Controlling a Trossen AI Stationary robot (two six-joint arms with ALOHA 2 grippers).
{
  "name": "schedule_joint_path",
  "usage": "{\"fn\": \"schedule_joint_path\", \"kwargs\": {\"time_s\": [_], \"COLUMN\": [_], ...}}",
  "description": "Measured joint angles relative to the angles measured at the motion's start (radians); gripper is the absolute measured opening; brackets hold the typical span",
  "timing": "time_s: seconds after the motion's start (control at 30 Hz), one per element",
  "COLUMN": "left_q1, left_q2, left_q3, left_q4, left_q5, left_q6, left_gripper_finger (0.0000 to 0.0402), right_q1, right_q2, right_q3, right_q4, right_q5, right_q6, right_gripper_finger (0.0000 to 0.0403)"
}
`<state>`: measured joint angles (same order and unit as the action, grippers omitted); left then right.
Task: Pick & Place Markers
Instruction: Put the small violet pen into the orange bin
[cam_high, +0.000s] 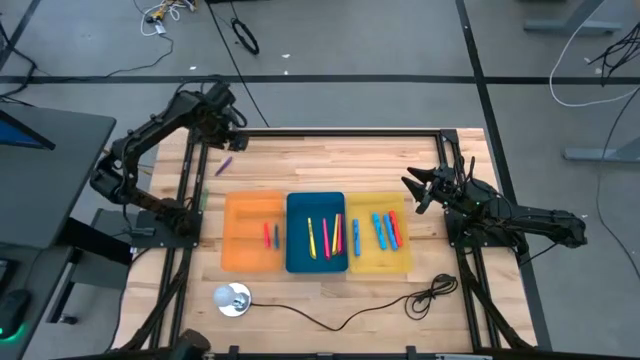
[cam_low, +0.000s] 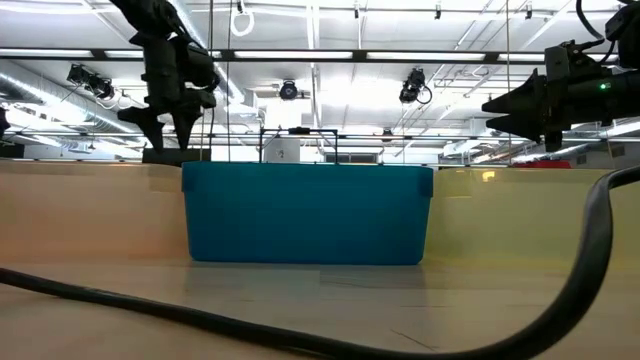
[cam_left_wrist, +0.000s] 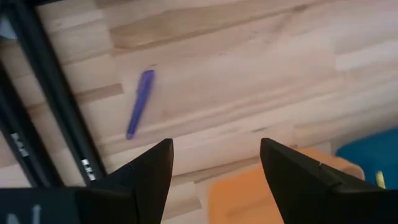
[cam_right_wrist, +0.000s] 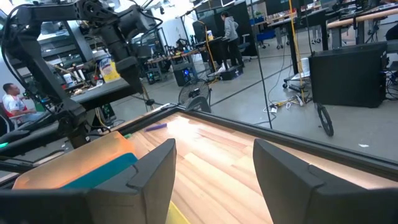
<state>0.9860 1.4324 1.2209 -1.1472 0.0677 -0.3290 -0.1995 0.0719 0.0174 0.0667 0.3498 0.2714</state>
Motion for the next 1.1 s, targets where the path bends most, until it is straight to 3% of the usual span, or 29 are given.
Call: {"fn": "schedule_joint_path", "kwargs": {"time_s": [0.47, 1.1], "left_q1": [0.123, 0.103], "left_q2": [0.022, 0.293], "left_q3": [-0.001, -0.002], "left_q4": [0.012, -0.002], "left_q5": [-0.046, -0.12], "left_q6": [-0.005, 0.06], "left_gripper_finger": [0.0248, 0.0248], "right_q1": [0.0, 0.0], "right_q2": [0.0, 0.0], "right_q3": [0.0, 0.0], "right_q4": [0.0, 0.0], "right_q5": [0.0, 0.0], "right_q6": [0.0, 0.0], "right_gripper_finger": [0.0215, 0.0215]}}
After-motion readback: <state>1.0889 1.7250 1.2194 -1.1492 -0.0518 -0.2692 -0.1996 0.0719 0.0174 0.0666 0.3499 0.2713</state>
